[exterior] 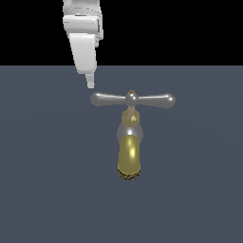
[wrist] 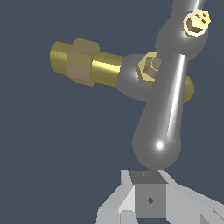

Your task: Turn on the faucet by rotating a designated handle.

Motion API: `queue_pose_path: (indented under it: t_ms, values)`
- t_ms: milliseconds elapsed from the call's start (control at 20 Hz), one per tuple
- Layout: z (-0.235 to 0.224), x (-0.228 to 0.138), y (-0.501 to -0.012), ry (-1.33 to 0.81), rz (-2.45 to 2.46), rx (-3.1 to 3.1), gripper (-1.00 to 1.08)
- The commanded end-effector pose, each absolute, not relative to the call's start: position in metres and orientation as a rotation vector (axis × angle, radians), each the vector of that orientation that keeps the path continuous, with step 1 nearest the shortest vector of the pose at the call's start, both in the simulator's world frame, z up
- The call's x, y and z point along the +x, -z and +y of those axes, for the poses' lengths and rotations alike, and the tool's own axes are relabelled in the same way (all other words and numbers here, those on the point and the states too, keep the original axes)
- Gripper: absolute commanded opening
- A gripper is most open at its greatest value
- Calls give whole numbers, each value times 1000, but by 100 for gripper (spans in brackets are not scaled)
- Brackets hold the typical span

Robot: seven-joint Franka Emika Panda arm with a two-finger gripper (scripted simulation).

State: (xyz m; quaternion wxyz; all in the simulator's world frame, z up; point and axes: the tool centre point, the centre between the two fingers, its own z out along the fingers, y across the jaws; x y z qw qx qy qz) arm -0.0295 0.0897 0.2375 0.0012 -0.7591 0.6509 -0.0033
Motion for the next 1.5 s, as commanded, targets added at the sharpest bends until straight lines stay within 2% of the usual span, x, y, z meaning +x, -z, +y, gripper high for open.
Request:
queue_pose_path:
  t_ms: [0, 800, 1050, 1450]
  values:
    - [86, -21, -228, 9, 2103, -2331, -100]
    - [70, 7, -198, 0, 2291, -2150, -100]
    - [70, 7, -198, 0, 2292, -2150, -100]
    - [74, -18, -198, 0, 2292, -2150, -100]
